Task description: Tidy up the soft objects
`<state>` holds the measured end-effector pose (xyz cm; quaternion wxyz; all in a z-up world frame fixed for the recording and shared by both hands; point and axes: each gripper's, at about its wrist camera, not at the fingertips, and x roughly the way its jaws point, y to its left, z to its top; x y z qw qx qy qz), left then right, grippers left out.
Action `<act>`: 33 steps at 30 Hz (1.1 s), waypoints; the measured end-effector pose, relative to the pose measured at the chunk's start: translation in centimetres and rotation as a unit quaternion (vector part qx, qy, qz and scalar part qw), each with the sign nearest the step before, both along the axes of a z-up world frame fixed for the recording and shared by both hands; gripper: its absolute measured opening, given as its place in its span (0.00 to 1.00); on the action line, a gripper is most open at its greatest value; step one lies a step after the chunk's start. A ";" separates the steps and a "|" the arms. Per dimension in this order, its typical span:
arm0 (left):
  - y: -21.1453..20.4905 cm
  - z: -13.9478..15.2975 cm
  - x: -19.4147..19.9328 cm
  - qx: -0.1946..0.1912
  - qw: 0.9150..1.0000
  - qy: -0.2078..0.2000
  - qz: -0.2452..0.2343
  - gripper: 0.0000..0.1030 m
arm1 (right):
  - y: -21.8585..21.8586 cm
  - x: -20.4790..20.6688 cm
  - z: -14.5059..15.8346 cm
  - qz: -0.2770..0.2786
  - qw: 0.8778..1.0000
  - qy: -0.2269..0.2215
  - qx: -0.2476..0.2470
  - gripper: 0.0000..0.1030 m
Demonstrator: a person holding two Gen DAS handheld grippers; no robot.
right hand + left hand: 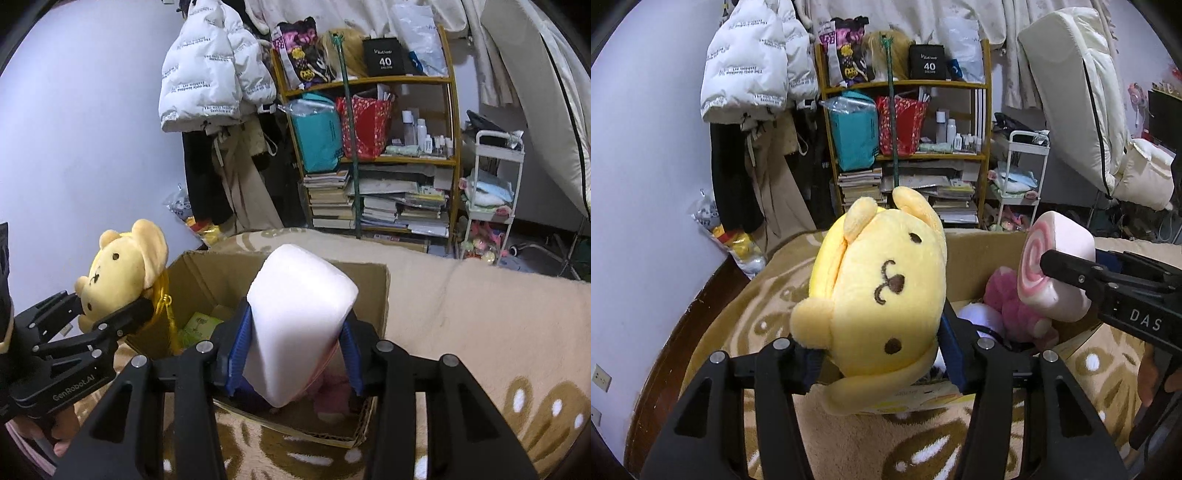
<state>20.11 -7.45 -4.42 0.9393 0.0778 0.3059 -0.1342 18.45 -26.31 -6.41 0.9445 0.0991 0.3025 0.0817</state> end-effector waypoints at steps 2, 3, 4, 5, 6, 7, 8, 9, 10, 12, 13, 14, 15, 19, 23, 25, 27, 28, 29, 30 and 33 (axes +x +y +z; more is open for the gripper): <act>0.1 -0.4 0.3 0.003 1.000 0.004 0.000 0.54 | -0.1 0.0 -0.3 0.000 1.000 0.005 0.007 0.50; 0.1 -0.5 0.3 0.004 1.000 0.005 0.000 0.55 | -0.2 0.1 -0.3 0.001 1.000 0.006 0.009 0.51; 0.1 -0.7 0.4 0.006 1.000 0.008 0.001 0.55 | -0.3 0.1 -0.4 0.000 1.000 0.007 0.009 0.52; 0.1 -0.7 0.3 0.007 1.000 0.009 0.001 0.58 | -0.4 0.0 -0.4 -0.002 1.000 0.007 0.010 0.53; 0.1 -0.8 0.3 0.007 1.000 0.009 0.001 0.59 | -0.4 0.0 -0.4 -0.002 1.000 0.007 0.012 0.54; 0.1 -0.8 0.2 0.008 1.000 0.009 0.001 0.59 | -0.5 0.0 -0.4 -0.002 1.000 0.008 0.015 0.54; 0.1 -0.8 0.2 0.009 1.000 0.009 0.001 0.59 | -0.6 0.0 -0.4 -0.001 1.000 0.009 0.016 0.54; 0.1 -0.9 0.3 0.012 1.000 0.012 0.000 0.59 | -0.6 0.0 -0.3 -0.002 1.000 0.009 0.017 0.55; 0.1 -0.9 0.2 0.013 1.000 0.015 0.000 0.59 | -0.6 0.0 -0.3 -0.004 1.000 0.009 0.017 0.55; 0.1 -1.0 0.1 0.012 1.000 0.018 0.000 0.60 | -0.6 -0.2 -0.2 -0.006 1.000 0.009 0.017 0.56; 0.1 -1.0 0.0 0.013 1.000 0.018 0.000 0.60 | -0.6 -0.2 -0.1 -0.006 1.000 0.008 0.020 0.57; 0.1 -1.0 0.0 0.014 1.000 0.019 0.000 0.62 | -0.7 -0.3 0.0 -0.006 1.000 0.006 0.021 0.57; 0.1 -1.0 -0.1 0.015 1.000 0.018 -0.001 0.64 | -0.7 -0.5 0.1 -0.007 1.000 0.004 0.021 0.59; 0.1 -0.7 -0.5 0.023 1.000 0.006 0.001 0.69 | -0.8 -1.0 0.6 -0.010 1.000 -0.005 0.022 0.64; 0.3 -0.5 -0.9 0.022 1.000 0.003 0.007 0.74 | -1.1 -1.3 0.8 -0.015 1.000 -0.004 0.025 0.67; 0.5 -0.3 -1.2 0.021 1.000 0.004 0.009 0.75 | -1.2 -1.5 0.8 -0.018 0.999 -0.003 0.027 0.75; 0.7 -0.1 -1.5 0.020 1.000 0.003 0.011 0.80 | -1.3 -1.8 1.0 -0.023 0.999 -0.004 0.030 0.80; 0.9 0.1 -1.6 0.020 1.000 0.002 0.013 0.82 | -1.4 -1.9 1.1 -0.024 0.999 -0.003 0.031 0.81; 1.1 0.4 -2.0 0.020 1.000 -0.002 0.015 0.82 | -1.4 -2.1 1.2 -0.024 0.999 -0.004 0.031 0.82; 1.2 0.5 -2.3 0.019 1.000 -0.004 0.016 0.83 | -1.4 -2.3 1.3 -0.025 0.999 -0.005 0.029 0.83; 1.6 1.2 -3.0 0.022 0.999 -0.009 0.023 0.93 | -1.2 -3.1 1.9 -0.030 0.999 -0.012 0.023 0.91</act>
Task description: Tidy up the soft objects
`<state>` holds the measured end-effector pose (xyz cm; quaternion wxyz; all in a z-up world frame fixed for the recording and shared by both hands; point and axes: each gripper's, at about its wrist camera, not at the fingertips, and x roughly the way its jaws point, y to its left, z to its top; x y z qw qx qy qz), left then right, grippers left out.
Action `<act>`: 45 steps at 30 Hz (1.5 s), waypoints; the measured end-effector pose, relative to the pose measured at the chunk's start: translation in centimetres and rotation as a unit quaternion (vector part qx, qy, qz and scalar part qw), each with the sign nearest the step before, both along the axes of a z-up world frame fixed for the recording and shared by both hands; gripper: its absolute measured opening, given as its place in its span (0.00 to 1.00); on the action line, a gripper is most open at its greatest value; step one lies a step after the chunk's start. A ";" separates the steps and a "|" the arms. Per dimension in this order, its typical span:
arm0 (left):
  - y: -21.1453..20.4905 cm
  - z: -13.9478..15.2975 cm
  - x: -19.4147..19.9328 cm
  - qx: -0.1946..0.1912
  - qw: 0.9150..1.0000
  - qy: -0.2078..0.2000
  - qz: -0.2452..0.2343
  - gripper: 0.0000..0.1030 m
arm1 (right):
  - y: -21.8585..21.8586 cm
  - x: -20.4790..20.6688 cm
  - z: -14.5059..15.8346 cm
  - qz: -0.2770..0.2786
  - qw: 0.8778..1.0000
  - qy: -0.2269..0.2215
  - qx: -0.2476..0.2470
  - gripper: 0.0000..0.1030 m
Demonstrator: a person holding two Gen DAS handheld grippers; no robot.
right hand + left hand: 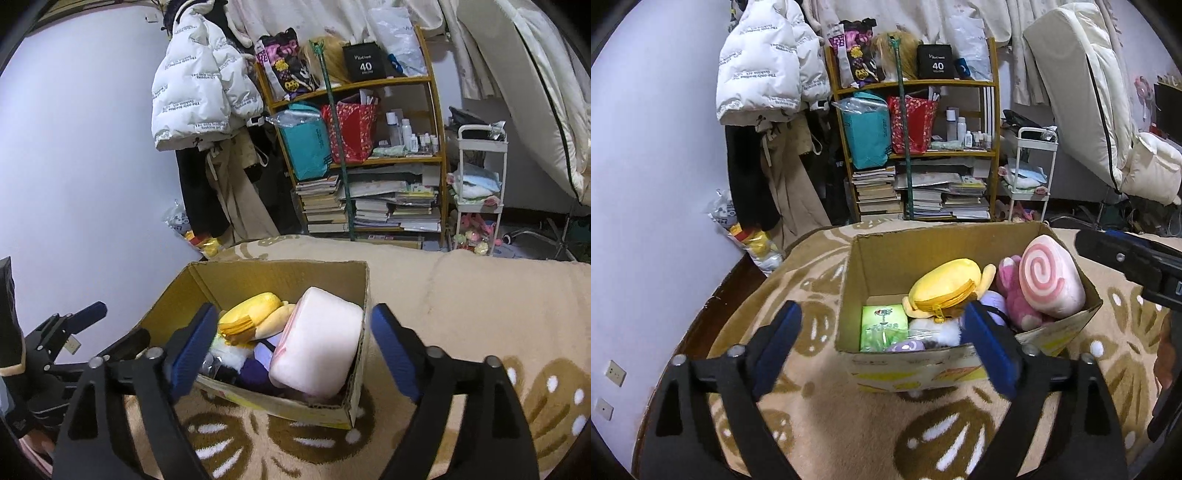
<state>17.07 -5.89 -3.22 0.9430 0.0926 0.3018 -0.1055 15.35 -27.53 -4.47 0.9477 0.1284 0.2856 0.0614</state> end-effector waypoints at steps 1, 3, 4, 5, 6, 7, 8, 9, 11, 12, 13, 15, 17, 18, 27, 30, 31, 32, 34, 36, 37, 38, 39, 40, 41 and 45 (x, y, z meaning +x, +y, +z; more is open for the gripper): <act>0.1 0.4 -0.3 0.003 1.000 -0.004 0.005 0.95 | 0.0 -0.3 0.3 -0.005 1.000 -0.003 -0.003 0.95; 0.3 0.9 -0.7 0.004 1.000 -0.009 0.011 0.96 | 0.1 -0.9 0.9 -0.016 1.000 -0.010 -0.009 1.00; 0.4 1.2 -1.0 0.003 1.000 -0.009 0.014 0.96 | 0.0 -1.3 1.2 -0.019 1.000 -0.014 -0.007 1.00; 0.6 1.5 -1.2 0.000 1.000 -0.009 0.016 0.96 | -0.1 -1.6 1.5 -0.020 1.000 -0.017 -0.006 1.00; 0.8 1.9 -1.6 -0.004 1.000 -0.010 0.017 0.96 | -0.1 -1.9 1.8 -0.022 1.000 -0.018 -0.004 1.00; 0.9 2.2 -1.9 -0.007 1.000 -0.012 0.017 0.96 | -0.2 -2.2 2.1 -0.026 0.999 -0.018 -0.007 1.00; 1.0 2.5 -2.2 -0.007 1.000 -0.015 0.018 0.96 | -0.1 -2.4 2.3 -0.028 0.999 -0.018 -0.013 1.00; 1.1 2.8 -2.6 -0.007 1.000 -0.019 0.019 0.96 | 0.1 -2.7 2.7 -0.029 0.999 -0.020 -0.024 1.00; 1.2 3.4 -3.3 -0.005 1.000 -0.024 0.018 0.96 | 0.1 -3.3 3.2 -0.025 0.999 -0.024 -0.032 1.00; 1.3 3.6 -3.5 -0.004 1.000 -0.025 0.018 0.96 | 0.0 -3.6 3.5 -0.025 0.999 -0.027 -0.031 1.00; 1.4 3.9 -4.1 -0.003 0.999 -0.028 0.020 0.96 | -0.1 -3.9 3.7 -0.026 0.999 -0.028 -0.028 1.00; 1.6 4.5 -4.9 -0.006 0.999 -0.032 0.021 0.96 | -0.3 -4.5 4.2 -0.031 0.999 -0.032 -0.025 1.00; 1.8 4.9 -5.7 -0.003 0.999 -0.030 0.018 0.96 | -0.7 -5.2 4.8 -0.034 0.998 -0.038 -0.020 1.00; 1.8 5.1 -6.0 0.000 0.999 -0.028 0.016 0.96 | -0.7 -5.5 5.0 -0.035 0.998 -0.040 -0.018 1.00; 2.4 7.0 -9.7 0.013 0.998 -0.053 0.016 0.96 | -1.1 -9.3 7.7 -0.048 0.996 -0.073 -0.022 1.00; 2.7 7.5 -11.3 0.011 0.997 -0.071 0.005 0.96 | -0.9 -10.5 8.4 -0.053 0.994 -0.083 -0.036 1.00; 2.9 7.6 -12.0 0.007 0.997 -0.080 0.002 0.96 | -0.8 -10.9 8.6 -0.054 0.994 -0.086 -0.040 1.00; 3.0 7.7 -12.4 0.007 0.996 -0.086 0.003 0.96 | -0.8 -11.3 8.7 -0.055 0.994 -0.089 -0.042 1.00; 3.3 7.9 -13.3 0.005 0.995 -0.099 0.006 0.96 | -0.7 -12.2 8.9 -0.055 0.993 -0.094 -0.045 1.00; 3.5 8.0 -13.8 0.001 0.994 -0.106 0.008 0.96 | -0.6 -12.8 9.0 -0.055 0.993 -0.093 -0.047 1.00; 3.5 8.1 -14.1 0.001 0.994 -0.108 0.009 0.96 | -0.6 -12.9 8.9 -0.054 0.993 -0.091 -0.047 1.00; 3.6 8.1 -14.4 0.001 0.994 -0.113 0.010 0.96 | -0.6 -13.2 8.9 -0.053 0.993 -0.091 -0.048 1.00; 3.7 8.2 -14.5 0.000 0.993 -0.116 0.010 0.96 | -0.6 -13.5 8.9 -0.055 0.993 -0.091 -0.051 1.00; 3.7 8.2 -14.7 -0.001 0.993 -0.119 0.012 0.96 | -0.6 -13.9 8.8 -0.058 0.993 -0.090 -0.053 1.00; 3.8 8.1 -14.8 -0.003 0.993 -0.121 0.014 0.96 | -0.7 -14.3 8.8 -0.060 0.993 -0.091 -0.055 1.00; 4.0 7.6 -14.9 -0.012 0.992 -0.121 0.018 0.96 | -0.9 -15.2 8.4 -0.066 0.992 -0.090 -0.064 1.00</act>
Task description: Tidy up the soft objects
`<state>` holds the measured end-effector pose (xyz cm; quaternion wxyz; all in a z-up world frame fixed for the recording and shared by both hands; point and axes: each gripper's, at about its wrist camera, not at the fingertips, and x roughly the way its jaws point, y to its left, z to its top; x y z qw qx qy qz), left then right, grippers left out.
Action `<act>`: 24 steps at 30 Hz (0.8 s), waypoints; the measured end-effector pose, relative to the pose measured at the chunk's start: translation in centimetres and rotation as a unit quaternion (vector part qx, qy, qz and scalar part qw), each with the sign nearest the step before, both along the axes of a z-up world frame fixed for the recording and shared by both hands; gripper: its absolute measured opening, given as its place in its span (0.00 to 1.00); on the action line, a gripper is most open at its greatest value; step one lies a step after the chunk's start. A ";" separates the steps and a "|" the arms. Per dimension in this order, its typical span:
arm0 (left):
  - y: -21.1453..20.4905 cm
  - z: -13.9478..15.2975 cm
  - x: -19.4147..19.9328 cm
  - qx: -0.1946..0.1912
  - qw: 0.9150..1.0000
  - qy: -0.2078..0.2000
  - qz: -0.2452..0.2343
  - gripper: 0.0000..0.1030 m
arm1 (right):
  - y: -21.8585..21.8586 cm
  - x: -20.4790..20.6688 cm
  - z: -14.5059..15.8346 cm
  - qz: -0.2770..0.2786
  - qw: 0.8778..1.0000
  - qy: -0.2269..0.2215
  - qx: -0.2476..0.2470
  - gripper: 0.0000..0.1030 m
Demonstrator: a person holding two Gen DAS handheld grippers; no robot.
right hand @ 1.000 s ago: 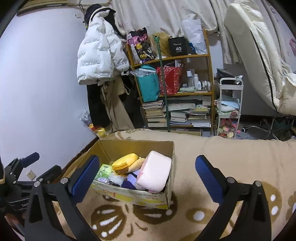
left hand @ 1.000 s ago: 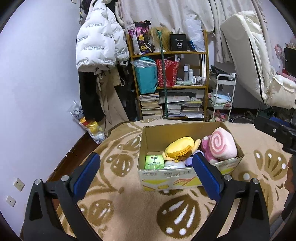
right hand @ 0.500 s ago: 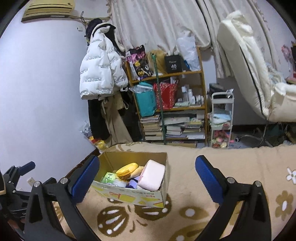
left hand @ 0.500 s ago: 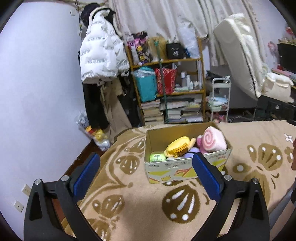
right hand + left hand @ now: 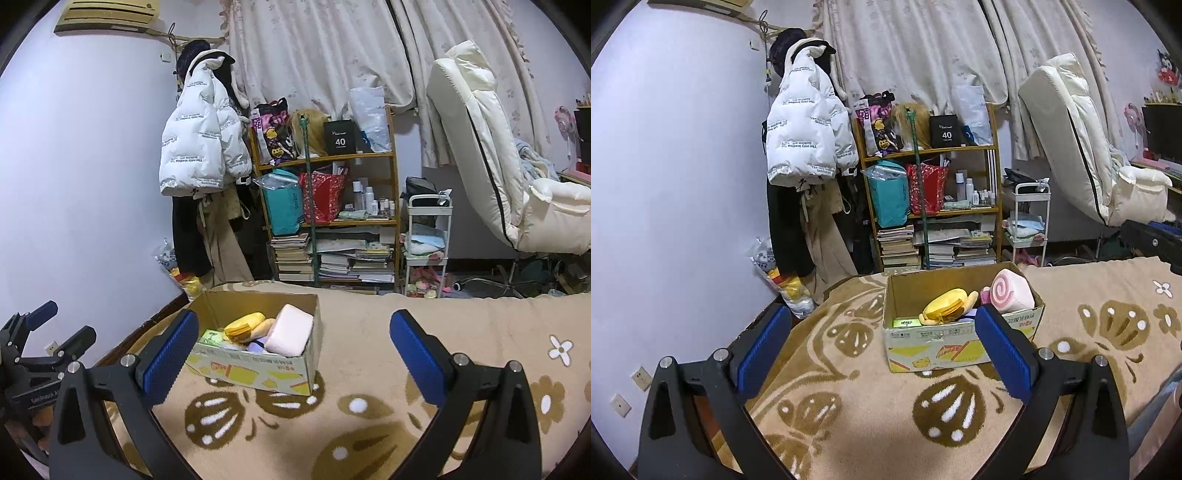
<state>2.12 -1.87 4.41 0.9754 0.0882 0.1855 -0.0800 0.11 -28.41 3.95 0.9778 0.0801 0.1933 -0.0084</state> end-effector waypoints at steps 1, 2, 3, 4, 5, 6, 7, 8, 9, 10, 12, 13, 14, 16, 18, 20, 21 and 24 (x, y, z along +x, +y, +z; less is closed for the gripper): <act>0.0 0.0 0.0 0.001 1.000 0.000 0.000 0.96 | 0.0 -0.1 -0.1 -0.002 1.000 0.001 -0.003 1.00; 0.0 -0.1 0.0 0.001 1.000 0.000 0.000 0.96 | 0.0 -0.1 -0.3 -0.003 1.000 0.003 -0.006 1.00; 0.0 -0.1 0.0 0.002 1.000 -0.001 0.000 0.96 | 0.0 -0.1 -0.4 -0.005 1.000 0.005 -0.007 1.00; 0.0 -0.1 0.0 0.004 1.000 -0.001 0.000 0.96 | -0.1 -0.1 -0.6 -0.005 1.000 0.007 -0.007 1.00; 0.0 -0.3 0.0 0.007 1.000 -0.004 0.000 0.96 | -0.1 -0.1 -0.8 -0.005 1.000 0.008 -0.006 1.00; -0.1 -0.4 0.0 0.008 1.000 -0.005 0.001 0.96 | -0.2 0.1 -0.9 -0.006 1.000 0.008 -0.006 1.00; -0.2 -0.7 0.0 0.012 1.000 -0.005 0.002 0.96 | -0.2 0.1 -1.1 -0.006 1.000 0.008 -0.007 1.00; -0.3 -0.9 0.1 0.012 1.000 -0.004 0.002 0.96 | -0.2 0.1 -1.1 -0.006 1.000 0.009 -0.009 1.00; -0.3 -1.1 0.1 0.010 1.000 -0.002 0.002 0.96 | -0.2 0.3 -1.4 -0.006 1.000 0.011 -0.013 1.00; -0.3 -1.4 0.2 0.008 1.000 0.001 0.002 0.96 | -0.3 0.5 -1.7 -0.004 1.000 0.013 -0.017 1.00; -0.3 -1.8 0.6 0.003 1.000 0.007 0.000 0.96 | -0.4 0.8 -2.3 0.000 1.000 0.019 -0.021 1.00; -0.3 -2.1 0.8 0.002 1.000 0.010 0.000 0.96 | -0.5 1.0 -2.6 0.001 1.000 0.019 -0.023 1.00; -0.4 -2.5 1.2 0.001 1.000 0.015 -0.001 0.96 | -0.6 1.2 -2.8 -0.001 0.999 0.019 -0.025 1.00; -0.6 -3.0 1.7 -0.001 1.000 0.021 -0.003 0.96 | -0.7 1.5 -3.2 -0.004 0.999 0.021 -0.032 1.00; -0.7 -3.5 2.1 -0.002 1.000 0.024 -0.002 0.96 | -0.8 1.8 -3.5 -0.004 0.999 0.025 -0.037 1.00; -1.0 -4.0 2.5 0.002 1.000 0.026 0.001 0.96 | -1.0 2.2 -3.9 -0.007 0.999 0.033 -0.037 1.00; -1.2 -4.1 2.6 0.004 1.000 0.026 0.002 0.96 | -1.0 2.3 -4.0 -0.008 0.999 0.036 -0.036 1.00; -1.7 -4.7 3.1 0.008 1.000 0.030 0.001 0.96 | -1.4 2.8 -4.5 -0.010 0.999 0.043 -0.027 1.00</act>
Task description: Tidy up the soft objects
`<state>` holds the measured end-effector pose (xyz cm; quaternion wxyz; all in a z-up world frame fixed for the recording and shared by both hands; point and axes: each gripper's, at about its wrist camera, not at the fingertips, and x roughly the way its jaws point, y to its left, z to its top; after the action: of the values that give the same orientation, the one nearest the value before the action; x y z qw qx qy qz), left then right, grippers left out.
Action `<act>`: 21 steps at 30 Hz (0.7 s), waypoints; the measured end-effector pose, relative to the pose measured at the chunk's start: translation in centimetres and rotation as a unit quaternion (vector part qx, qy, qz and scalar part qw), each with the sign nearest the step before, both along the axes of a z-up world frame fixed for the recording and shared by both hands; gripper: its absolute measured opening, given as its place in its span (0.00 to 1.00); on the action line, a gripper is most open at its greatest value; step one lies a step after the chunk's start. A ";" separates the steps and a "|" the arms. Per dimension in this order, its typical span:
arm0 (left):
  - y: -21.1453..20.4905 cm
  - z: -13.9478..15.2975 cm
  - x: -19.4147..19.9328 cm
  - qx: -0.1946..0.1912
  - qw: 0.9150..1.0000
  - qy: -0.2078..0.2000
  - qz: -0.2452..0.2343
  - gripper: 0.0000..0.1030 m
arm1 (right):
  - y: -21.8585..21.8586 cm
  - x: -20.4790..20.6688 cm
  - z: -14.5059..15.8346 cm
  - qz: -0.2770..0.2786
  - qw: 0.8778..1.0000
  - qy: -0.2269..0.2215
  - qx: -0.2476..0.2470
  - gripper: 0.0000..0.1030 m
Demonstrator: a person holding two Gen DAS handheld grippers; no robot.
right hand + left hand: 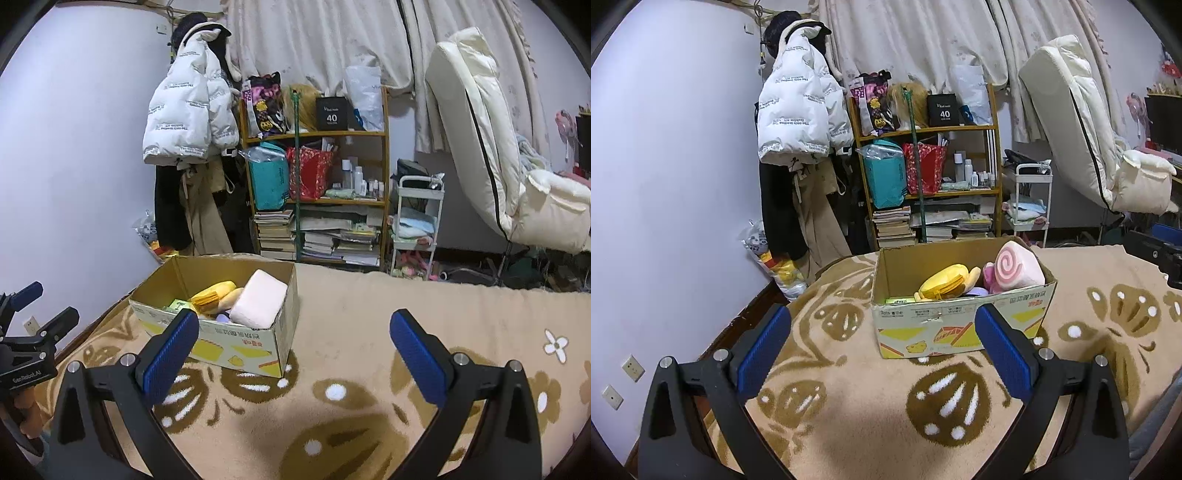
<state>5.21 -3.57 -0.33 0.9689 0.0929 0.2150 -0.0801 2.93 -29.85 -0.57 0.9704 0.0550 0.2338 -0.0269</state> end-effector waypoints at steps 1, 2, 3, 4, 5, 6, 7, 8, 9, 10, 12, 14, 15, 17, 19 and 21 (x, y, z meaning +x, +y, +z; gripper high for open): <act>-0.1 -0.1 0.1 0.001 1.000 0.000 0.000 0.96 | -0.1 0.1 -0.1 0.000 1.000 0.002 0.001 1.00; -0.1 -0.2 0.1 0.001 1.000 0.001 -0.001 0.96 | -0.1 0.2 -0.3 -0.001 1.000 0.003 0.000 1.00; -0.2 -0.3 0.2 0.002 1.000 0.002 -0.001 0.96 | -0.1 0.2 -0.4 -0.003 1.000 0.003 -0.002 1.00; -0.3 -0.5 0.3 0.003 1.000 0.004 -0.003 0.96 | -0.2 0.3 -0.5 -0.005 1.000 0.002 -0.004 1.00; -0.4 -0.6 0.4 0.003 1.000 0.006 -0.005 0.96 | -0.2 0.3 -0.5 -0.006 1.000 0.002 -0.005 1.00; -0.5 -0.7 0.4 0.004 1.000 0.007 -0.005 0.96 | -0.3 0.4 -0.5 -0.006 1.000 0.002 -0.004 1.00; -0.6 -0.8 0.4 0.003 1.000 0.008 -0.006 0.96 | -0.3 0.4 -0.6 -0.007 1.000 0.002 -0.003 1.00; -0.6 -0.8 0.5 0.003 1.000 0.009 -0.008 0.96 | -0.2 0.3 -0.5 -0.006 1.000 0.002 -0.004 1.00; -0.7 -0.9 0.5 0.003 1.000 0.008 -0.007 0.96 | -0.2 0.4 -0.6 -0.007 1.000 0.001 -0.005 1.00; -0.7 -0.8 0.5 0.003 1.000 0.008 -0.008 0.96 | -0.2 0.4 -0.6 -0.008 1.000 0.001 -0.006 1.00; -0.7 -0.8 0.5 -0.001 1.000 0.008 -0.008 0.96 | -0.3 0.5 -0.5 -0.009 1.000 0.000 -0.008 1.00; -0.7 -0.9 0.4 -0.006 1.000 0.010 -0.009 0.96 | -0.4 0.5 -0.5 -0.007 1.000 0.001 -0.007 1.00; -0.7 -0.9 0.4 -0.007 1.000 0.010 -0.009 0.96 | -0.4 0.5 -0.5 -0.007 1.000 0.001 -0.007 1.00; -0.7 -0.8 0.4 -0.007 1.000 0.005 -0.006 0.96 | -0.4 0.5 -0.5 -0.007 1.000 0.001 -0.007 1.00; -0.7 -0.8 0.3 -0.009 1.000 0.004 -0.006 0.96 | -0.3 0.4 -0.5 -0.008 1.000 0.001 -0.007 1.00; -0.7 -0.8 0.3 -0.009 1.000 0.003 -0.004 0.96 | -0.4 0.4 -0.5 -0.008 1.000 0.001 -0.007 1.00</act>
<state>5.49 -4.23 -1.10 0.9688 0.0849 0.2166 -0.0857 3.37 -30.20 -1.10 0.9703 0.0501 0.2341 -0.0359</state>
